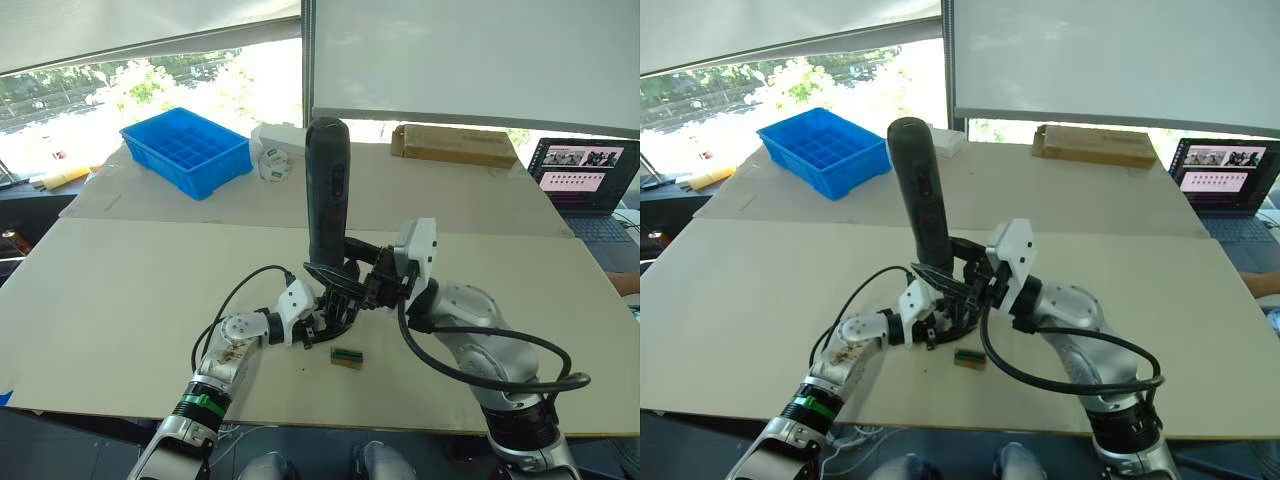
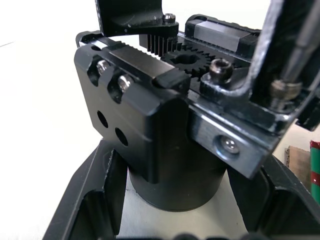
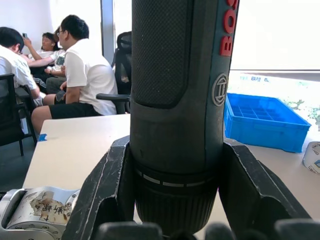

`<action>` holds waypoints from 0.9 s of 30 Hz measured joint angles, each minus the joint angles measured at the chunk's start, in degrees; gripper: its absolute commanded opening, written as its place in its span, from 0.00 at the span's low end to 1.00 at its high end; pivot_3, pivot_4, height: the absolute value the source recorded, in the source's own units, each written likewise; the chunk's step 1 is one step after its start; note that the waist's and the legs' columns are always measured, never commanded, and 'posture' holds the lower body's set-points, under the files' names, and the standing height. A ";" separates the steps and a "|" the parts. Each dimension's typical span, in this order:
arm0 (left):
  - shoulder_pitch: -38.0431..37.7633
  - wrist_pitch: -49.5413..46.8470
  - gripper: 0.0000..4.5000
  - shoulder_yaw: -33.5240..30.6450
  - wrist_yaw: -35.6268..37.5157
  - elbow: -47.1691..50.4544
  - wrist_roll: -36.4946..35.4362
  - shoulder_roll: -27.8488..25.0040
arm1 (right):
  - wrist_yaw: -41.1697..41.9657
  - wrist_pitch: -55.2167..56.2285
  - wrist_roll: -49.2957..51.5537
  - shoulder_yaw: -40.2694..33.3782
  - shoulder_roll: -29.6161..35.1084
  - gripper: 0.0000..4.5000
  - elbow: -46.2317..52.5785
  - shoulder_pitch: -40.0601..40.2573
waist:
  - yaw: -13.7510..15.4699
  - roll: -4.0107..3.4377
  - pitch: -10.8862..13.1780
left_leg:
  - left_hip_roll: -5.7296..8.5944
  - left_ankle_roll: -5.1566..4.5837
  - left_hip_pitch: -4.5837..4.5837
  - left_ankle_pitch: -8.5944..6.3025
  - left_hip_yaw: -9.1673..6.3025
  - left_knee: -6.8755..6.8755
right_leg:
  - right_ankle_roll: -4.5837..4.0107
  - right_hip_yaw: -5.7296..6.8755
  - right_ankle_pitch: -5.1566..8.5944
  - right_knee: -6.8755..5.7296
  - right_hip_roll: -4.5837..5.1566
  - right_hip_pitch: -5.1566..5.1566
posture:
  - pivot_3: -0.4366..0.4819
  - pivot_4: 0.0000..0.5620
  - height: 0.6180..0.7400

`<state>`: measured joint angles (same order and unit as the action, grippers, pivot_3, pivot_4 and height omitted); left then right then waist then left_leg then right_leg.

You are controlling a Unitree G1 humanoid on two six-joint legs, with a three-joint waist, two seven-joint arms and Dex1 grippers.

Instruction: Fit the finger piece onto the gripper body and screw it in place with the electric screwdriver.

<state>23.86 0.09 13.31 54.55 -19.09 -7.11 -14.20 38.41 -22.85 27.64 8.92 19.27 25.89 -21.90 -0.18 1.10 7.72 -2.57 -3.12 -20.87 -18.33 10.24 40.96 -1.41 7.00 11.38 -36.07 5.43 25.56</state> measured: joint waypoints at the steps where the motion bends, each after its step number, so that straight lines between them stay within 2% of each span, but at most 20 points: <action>1: 0.00 -0.05 0.55 -0.01 -0.02 -0.08 0.01 0.00 | -0.03 0.04 -0.06 0.03 0.00 0.42 -0.05 0.07 | -0.01 0.00 0.00 | 0.00 0.00 0.11 0.00 0.00 -0.03 | 0.00 0.01 0.01 0.03 0.00 -0.12 | 0.48 0.27 1.00; 6: 0.00 -0.20 0.55 0.03 -0.06 -0.32 0.01 0.04 | -0.09 0.26 -0.49 0.68 0.01 0.42 0.02 0.32 | -0.03 0.00 0.00 | -0.03 -0.03 0.49 -0.04 -0.06 -0.19 | 0.02 -0.02 0.08 0.10 0.11 -0.44 | 0.48 0.27 1.00; 21: -0.01 -0.25 0.55 0.04 -0.07 -0.40 0.01 0.06 | -0.29 1.78 -2.12 2.04 -0.28 0.42 -0.20 1.22 | -0.01 0.01 -0.08 | -0.04 -0.06 0.51 -0.07 -0.15 -0.21 | 0.00 0.00 0.09 0.10 0.25 -0.47 | 0.48 0.27 1.00; 27: -0.01 -0.24 0.55 0.05 -0.11 -0.40 0.02 0.22 | 0.05 1.78 -2.12 1.68 -0.08 0.42 -0.20 0.69 | 0.00 0.01 -0.08 | -0.03 -0.13 0.47 -0.12 -0.19 -0.22 | -0.01 0.06 0.11 0.10 0.59 -0.48 | 0.48 0.27 1.00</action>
<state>23.85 -0.15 13.35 54.44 -19.49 -7.09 -13.97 38.46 -21.07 25.52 10.60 19.18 25.69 -21.20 -0.17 1.11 7.64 -2.60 -3.25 -20.40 -18.45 10.04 40.74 -1.42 7.05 11.49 -35.97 6.02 25.09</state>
